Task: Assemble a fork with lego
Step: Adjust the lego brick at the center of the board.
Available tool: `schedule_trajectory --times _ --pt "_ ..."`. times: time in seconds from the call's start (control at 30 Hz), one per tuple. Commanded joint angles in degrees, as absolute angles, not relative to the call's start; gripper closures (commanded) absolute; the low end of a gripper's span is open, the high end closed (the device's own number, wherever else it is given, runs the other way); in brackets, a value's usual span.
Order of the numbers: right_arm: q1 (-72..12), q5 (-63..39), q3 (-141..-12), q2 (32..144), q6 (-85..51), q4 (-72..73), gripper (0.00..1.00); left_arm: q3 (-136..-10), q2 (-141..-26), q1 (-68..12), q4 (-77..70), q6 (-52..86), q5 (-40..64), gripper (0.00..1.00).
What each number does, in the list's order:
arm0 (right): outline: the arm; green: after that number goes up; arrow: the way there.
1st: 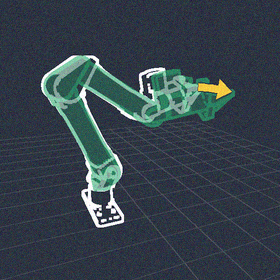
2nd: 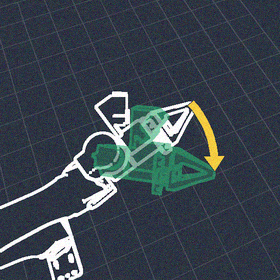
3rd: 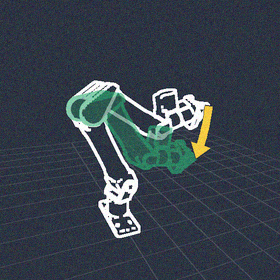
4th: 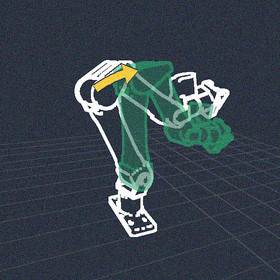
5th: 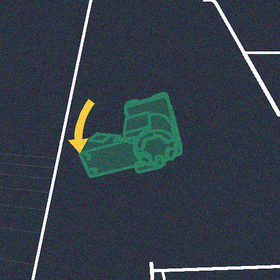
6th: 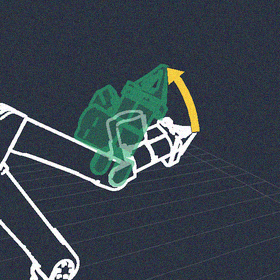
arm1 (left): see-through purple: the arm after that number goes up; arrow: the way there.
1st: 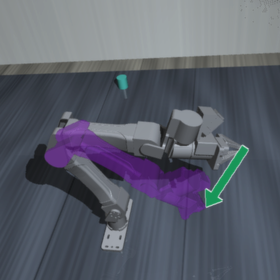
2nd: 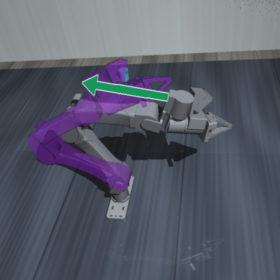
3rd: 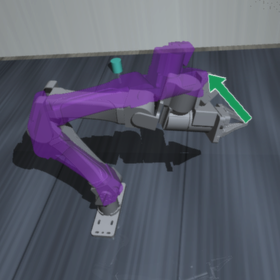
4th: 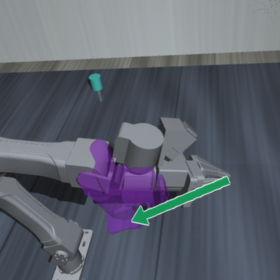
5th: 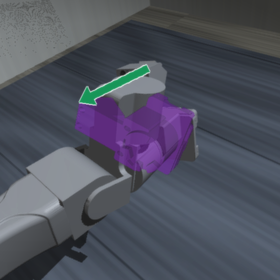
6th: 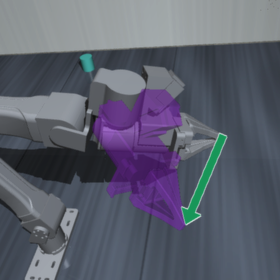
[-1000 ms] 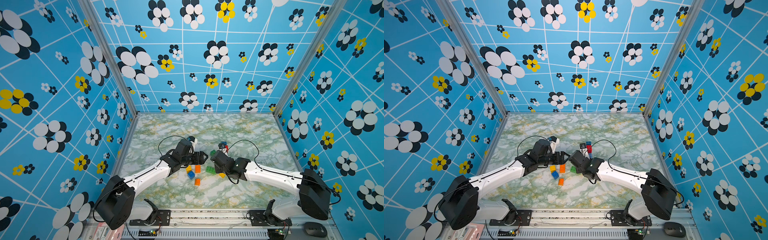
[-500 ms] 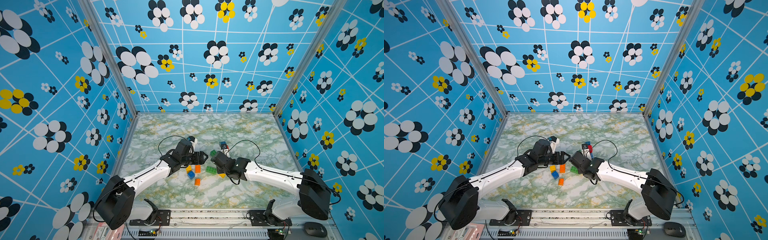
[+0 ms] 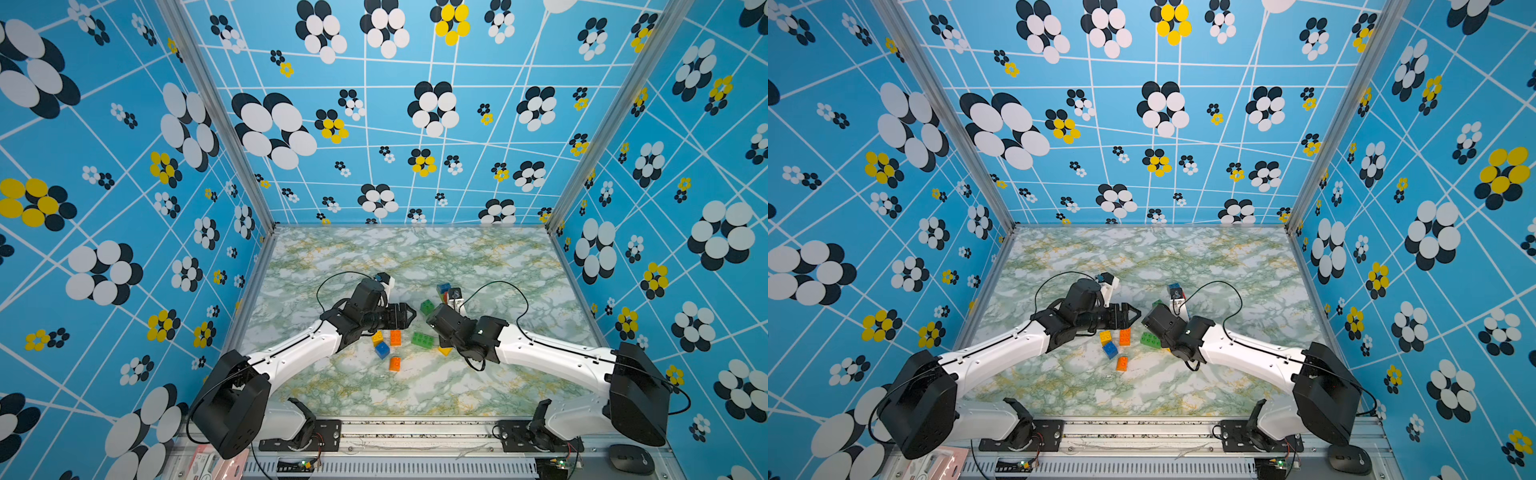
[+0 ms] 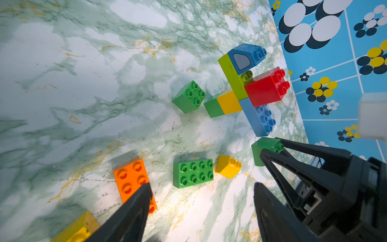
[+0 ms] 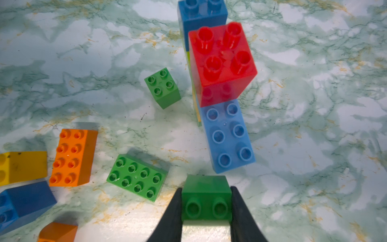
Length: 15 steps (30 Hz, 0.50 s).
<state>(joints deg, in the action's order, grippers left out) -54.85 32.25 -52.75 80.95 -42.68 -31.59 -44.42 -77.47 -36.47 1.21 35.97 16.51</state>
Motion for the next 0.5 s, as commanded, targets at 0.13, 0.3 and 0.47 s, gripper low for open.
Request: schedule_trajectory --times 0.13,0.3,0.47 --pt "-54.06 33.66 -50.98 79.48 -44.46 -33.85 0.79 -45.75 -78.38 -36.8 0.92 35.51 16.78 0.2" --pt "-53.79 33.84 -50.21 78.1 -45.24 -34.42 0.79 -46.79 -79.28 -37.09 0.88 35.33 16.97 0.2" --pt "-53.78 32.14 -48.59 74.79 -43.14 -32.94 0.8 -47.96 -80.22 -37.44 0.99 34.98 17.05 0.2"
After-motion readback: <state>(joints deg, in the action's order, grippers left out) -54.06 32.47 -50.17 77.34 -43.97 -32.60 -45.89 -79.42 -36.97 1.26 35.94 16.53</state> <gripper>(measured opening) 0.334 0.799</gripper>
